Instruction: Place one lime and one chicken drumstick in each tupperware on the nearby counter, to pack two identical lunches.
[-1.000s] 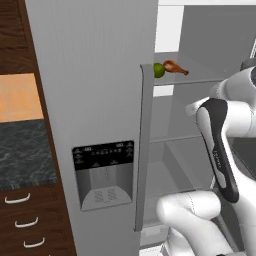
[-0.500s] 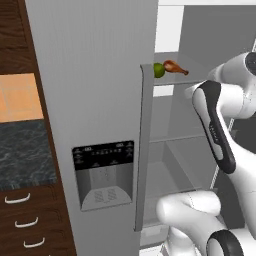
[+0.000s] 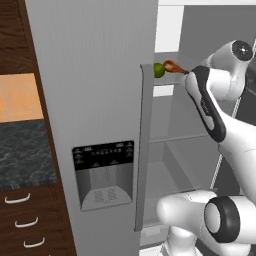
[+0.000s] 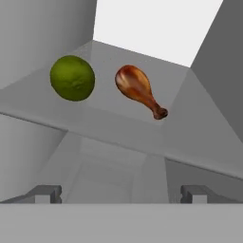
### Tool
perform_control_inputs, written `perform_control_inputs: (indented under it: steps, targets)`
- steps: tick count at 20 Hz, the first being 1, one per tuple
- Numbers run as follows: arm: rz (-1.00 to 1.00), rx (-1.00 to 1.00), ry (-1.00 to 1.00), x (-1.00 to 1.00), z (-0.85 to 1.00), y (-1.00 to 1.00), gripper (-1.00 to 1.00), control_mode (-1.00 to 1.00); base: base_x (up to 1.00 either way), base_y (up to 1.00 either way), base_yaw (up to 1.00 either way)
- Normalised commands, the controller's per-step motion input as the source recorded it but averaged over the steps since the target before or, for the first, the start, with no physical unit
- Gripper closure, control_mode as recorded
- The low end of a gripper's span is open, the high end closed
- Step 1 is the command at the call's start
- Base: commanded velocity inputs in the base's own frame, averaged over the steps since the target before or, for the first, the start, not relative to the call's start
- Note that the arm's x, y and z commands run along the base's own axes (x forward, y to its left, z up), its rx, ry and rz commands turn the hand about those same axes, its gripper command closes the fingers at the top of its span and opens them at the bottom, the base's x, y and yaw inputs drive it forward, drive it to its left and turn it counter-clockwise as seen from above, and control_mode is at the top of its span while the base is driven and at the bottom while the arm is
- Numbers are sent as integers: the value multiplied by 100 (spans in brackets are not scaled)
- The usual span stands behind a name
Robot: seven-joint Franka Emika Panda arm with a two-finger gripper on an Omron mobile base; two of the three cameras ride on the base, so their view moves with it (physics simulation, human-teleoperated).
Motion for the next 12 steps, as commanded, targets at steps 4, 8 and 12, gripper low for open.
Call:
perform_control_inputs:
  steps: [4,8,12]
  targets:
    - [0,5,11,53,6,-24,-100,-100,0,0,0]
    - [2,0,2,75,0,-7,-100,-100,0,0,0]
    - [5,0,1,79,-8,-4,-100,-100,0,0,0]
